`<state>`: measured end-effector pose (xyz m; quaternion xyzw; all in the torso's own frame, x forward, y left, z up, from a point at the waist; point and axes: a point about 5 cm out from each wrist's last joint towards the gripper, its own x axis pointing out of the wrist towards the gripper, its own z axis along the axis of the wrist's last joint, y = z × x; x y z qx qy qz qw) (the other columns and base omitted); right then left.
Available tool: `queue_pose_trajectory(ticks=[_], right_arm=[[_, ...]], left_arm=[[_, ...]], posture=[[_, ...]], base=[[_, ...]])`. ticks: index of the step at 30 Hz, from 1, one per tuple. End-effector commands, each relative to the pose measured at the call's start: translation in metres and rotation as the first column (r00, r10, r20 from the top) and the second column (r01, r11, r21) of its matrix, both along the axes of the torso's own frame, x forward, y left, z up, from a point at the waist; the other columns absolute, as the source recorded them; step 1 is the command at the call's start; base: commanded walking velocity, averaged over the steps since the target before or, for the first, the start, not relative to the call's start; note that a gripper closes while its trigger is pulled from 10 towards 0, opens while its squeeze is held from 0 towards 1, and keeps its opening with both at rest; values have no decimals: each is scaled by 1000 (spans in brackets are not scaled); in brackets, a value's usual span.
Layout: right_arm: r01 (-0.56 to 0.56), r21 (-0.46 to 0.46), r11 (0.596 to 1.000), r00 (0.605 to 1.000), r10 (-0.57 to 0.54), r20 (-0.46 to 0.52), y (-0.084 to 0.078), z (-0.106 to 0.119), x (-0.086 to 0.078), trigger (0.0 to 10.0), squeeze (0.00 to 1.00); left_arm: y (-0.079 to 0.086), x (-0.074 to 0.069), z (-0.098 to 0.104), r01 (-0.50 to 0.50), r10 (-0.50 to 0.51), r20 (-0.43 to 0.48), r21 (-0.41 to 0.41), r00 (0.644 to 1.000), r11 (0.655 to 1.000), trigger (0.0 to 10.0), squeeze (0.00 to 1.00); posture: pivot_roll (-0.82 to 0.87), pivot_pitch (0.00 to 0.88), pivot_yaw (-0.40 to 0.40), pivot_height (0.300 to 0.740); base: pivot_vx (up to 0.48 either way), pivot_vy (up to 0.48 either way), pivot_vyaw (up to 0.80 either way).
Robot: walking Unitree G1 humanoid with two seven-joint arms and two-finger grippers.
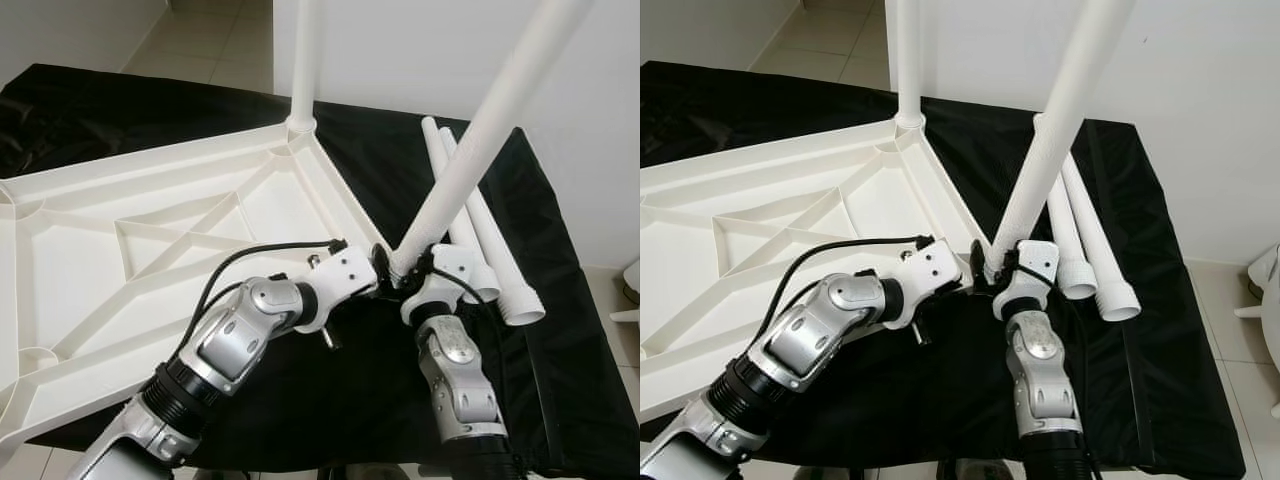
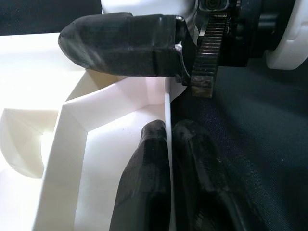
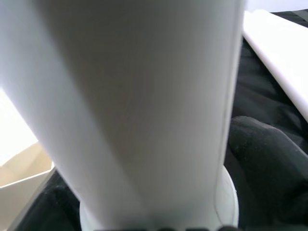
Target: Building children table
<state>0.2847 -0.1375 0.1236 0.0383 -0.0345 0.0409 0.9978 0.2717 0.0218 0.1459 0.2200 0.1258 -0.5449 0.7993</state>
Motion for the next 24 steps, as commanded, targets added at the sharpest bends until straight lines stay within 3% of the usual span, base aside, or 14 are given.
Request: queue_pose_trajectory(ticks=[1, 5, 7, 13, 16, 17, 20, 24], right_arm=[[-23, -11, 1000, 999, 23, -34, -8, -8, 1, 10000, 1000], [-64, -11, 998, 998, 64, -13, -15, -6, 4, 10000, 1000], [-137, -39, 990, 991, 137, 3, -19, -3, 5, 10000, 0], [-249, -63, 966, 968, 251, 23, -21, 0, 6, 10000, 0], [-393, -76, 916, 915, 398, 64, -27, 4, 1, 10000, 0], [-393, -76, 916, 915, 398, 64, -27, 4, 1, 10000, 0], [-471, -94, 877, 878, 476, 54, -40, 2, 0, 10000, 0], [-491, -131, 862, 866, 499, 39, -51, 3, 3, 10000, 0]], left_arm=[[-11, -19, -18, 112, -109, -111, 24, 988, 993, 10000, 0], [-11, -19, -18, 109, -105, -113, 23, 988, 994, 10000, 0], [-10, -18, -18, 105, -102, -113, 23, 988, 994, 10000, 0], [-9, -17, -18, 102, -99, -112, 24, 989, 995, 10000, 0], [-8, -16, -17, 96, -93, -110, 24, 990, 995, 10000, 0], [-8, -16, -17, 96, -93, -110, 24, 990, 995, 10000, 0], [-8, -16, -17, 94, -91, -109, 24, 990, 995, 10000, 0], [-8, -15, -16, 95, -91, -106, 26, 990, 995, 10000, 0]], posture=[[50, 91, -62, 740], [51, 92, -61, 740], [53, 95, -62, 740], [54, 102, -61, 740], [53, 106, -56, 740], [53, 106, -56, 740], [50, 109, -50, 740], [51, 110, -43, 740]], base=[[0, 0, 0], [0, 0, 0], [0, 0, 0], [0, 0, 0], [0, 0, 0], [0, 0, 0], [0, 0, 0], [0, 0, 0]])
